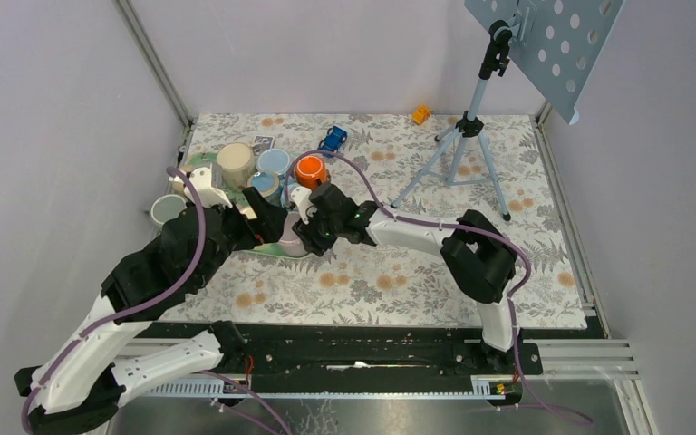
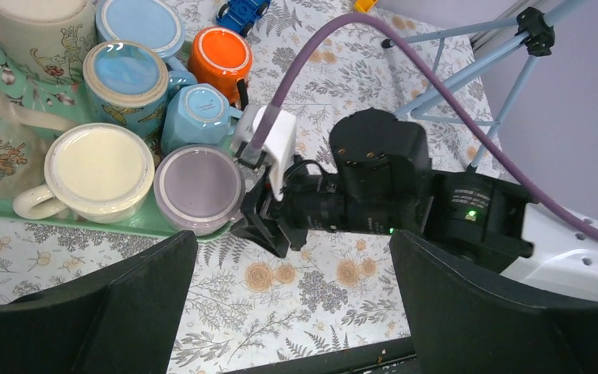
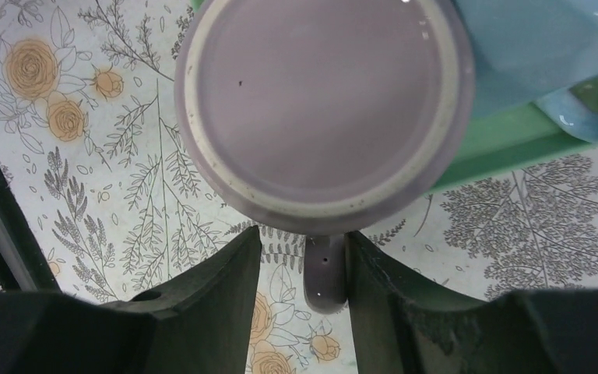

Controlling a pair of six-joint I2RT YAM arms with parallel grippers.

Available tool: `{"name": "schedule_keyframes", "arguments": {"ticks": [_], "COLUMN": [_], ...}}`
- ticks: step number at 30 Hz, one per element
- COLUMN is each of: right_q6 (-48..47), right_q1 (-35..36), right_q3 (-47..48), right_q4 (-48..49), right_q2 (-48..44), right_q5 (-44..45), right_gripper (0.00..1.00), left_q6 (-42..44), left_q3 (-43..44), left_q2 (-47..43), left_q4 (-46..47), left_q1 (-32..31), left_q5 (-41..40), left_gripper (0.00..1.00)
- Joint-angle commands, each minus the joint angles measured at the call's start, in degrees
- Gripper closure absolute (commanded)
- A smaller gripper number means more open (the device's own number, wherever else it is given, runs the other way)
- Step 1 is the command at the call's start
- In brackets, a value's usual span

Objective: Turn the mug right side up
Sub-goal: Turn over the cup on the tray.

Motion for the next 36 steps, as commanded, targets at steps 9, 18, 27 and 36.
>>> {"name": "schedule_keyframes", "arguments": {"ticks": [9, 18, 27, 36], "right_q6": [-1.74, -0.38, 4.32, 8.94], "right_q1": [1.55, 1.57, 1.53, 1.55], "right_q3": [3.9, 3.94, 1.07, -1.25], "right_q4": [-1.77, -2.03, 0.75, 1.99], "right_q2": [2.74, 2.35, -3.02, -7.85], "right_q5": [3.97, 7.87, 9.72, 9.69], "right_gripper": [0.58, 0.89, 1.0, 1.0], "left_q6": [-0.73, -1.49, -2.75, -3.73], "left_q3": [2.17, 0.82, -1.43, -3.42], "left_q2": [0.31, -0.12, -0.57, -0.91], "left_q4": [1.03, 1.78, 3.37, 5.12], "left_q1": [0.31, 0.33, 0.25, 0.26], "left_q5": [0.76, 0.85, 0.68, 0.5], "left_gripper": [0.01, 0.01, 0.01, 0.01]}}
